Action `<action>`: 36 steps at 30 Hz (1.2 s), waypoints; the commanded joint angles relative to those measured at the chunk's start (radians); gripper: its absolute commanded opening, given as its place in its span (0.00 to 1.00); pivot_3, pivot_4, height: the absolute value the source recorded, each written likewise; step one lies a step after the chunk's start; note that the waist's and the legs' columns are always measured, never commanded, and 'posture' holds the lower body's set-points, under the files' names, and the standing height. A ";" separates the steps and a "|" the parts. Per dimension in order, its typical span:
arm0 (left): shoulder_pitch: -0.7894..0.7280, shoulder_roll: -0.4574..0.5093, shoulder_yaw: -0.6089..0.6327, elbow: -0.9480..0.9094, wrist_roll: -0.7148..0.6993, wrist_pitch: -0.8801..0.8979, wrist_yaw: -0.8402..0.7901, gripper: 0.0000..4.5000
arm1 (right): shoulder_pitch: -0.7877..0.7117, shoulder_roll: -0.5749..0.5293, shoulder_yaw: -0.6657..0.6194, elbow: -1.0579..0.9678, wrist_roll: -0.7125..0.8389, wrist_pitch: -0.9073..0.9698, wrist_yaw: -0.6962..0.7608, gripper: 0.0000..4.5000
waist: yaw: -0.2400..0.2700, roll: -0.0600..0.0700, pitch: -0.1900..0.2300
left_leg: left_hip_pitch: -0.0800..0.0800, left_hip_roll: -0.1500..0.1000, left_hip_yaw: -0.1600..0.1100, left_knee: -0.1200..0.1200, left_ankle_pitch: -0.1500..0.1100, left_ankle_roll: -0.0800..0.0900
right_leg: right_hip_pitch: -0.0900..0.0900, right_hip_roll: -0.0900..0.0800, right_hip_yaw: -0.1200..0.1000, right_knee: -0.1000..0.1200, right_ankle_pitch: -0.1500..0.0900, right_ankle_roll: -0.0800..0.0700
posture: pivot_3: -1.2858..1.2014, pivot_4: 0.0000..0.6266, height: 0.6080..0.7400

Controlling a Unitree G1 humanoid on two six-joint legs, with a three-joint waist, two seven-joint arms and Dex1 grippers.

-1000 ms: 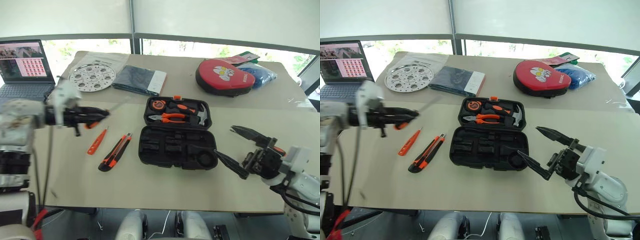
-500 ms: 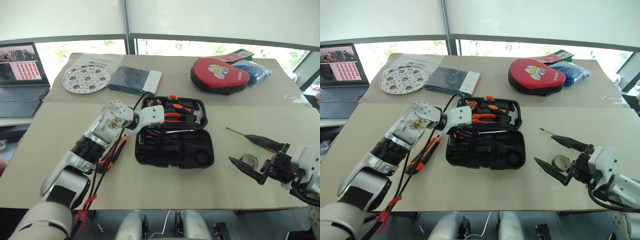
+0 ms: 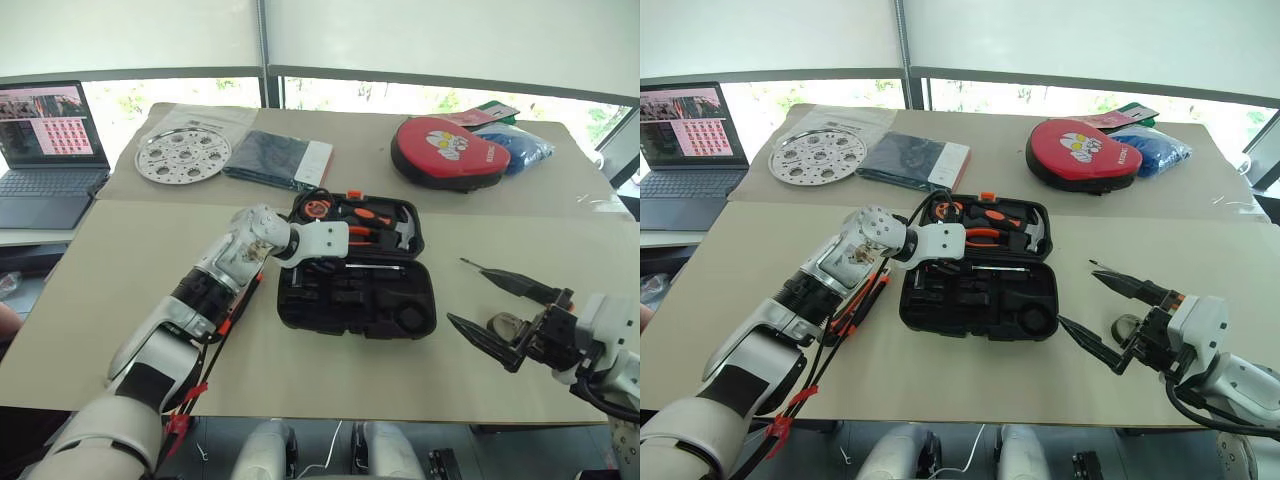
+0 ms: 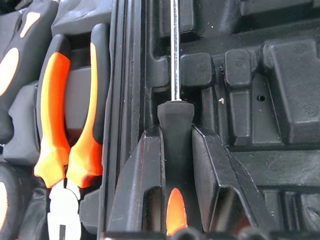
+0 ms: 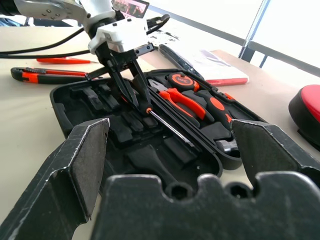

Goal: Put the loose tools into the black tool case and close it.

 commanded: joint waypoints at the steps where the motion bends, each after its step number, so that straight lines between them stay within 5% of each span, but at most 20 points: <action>1: -0.015 -0.003 0.008 -0.007 0.009 -0.005 -0.017 0.30 | -0.002 0.008 -0.003 -0.037 0.009 0.006 -0.012 1.00 | 0.000 0.000 0.000 | 0.000 0.000 0.000 0.000 0.000 0.000 | 0.000 0.000 0.000 0.000 0.000 0.000 | 0.52 0.24 1.00; 6: 0.002 -0.039 0.145 -0.085 -0.134 0.045 -0.019 0.64 | 0.003 0.016 -0.001 -0.045 0.019 0.010 -0.014 1.00 | 0.004 0.001 0.000 | -0.001 0.000 0.000 0.001 0.000 0.000 | 0.000 0.000 0.000 0.000 0.000 0.000 | 0.52 0.24 1.00; 11: 0.071 -0.041 0.293 -0.121 -0.296 0.095 -0.034 0.64 | 0.003 0.037 -0.012 -0.042 0.038 0.011 -0.028 1.00 | 0.003 0.002 0.000 | -0.005 0.001 -0.001 0.005 0.001 -0.001 | -0.003 0.000 -0.001 0.000 0.001 0.001 | 0.52 0.24 1.00; 19: 0.156 -0.084 0.369 0.008 -0.364 0.017 -0.012 0.01 | -0.005 0.054 -0.031 -0.026 0.053 0.015 -0.058 1.00 | -0.002 0.003 -0.001 | -0.003 0.000 0.000 0.006 0.000 -0.001 | 0.000 0.000 0.000 0.000 0.002 0.003 | 0.52 0.24 1.00; 26: 0.172 -0.141 0.279 0.130 -0.244 -0.082 0.075 0.01 | -0.005 0.054 -0.023 -0.038 0.050 0.029 -0.070 1.00 | 0.007 0.003 -0.001 | -0.005 -0.001 0.000 0.007 -0.001 0.001 | 0.000 -0.001 0.001 -0.003 0.003 0.005 | 0.52 0.24 1.00; 36: 0.174 -0.149 0.222 0.184 -0.180 0.024 0.110 0.01 | 0.001 0.056 -0.028 -0.049 0.049 0.036 -0.086 1.00 | 0.008 0.006 -0.002 | -0.001 -0.001 0.001 0.007 -0.005 0.009 | 0.004 -0.001 0.002 -0.002 0.003 0.005 | 0.52 0.24 1.00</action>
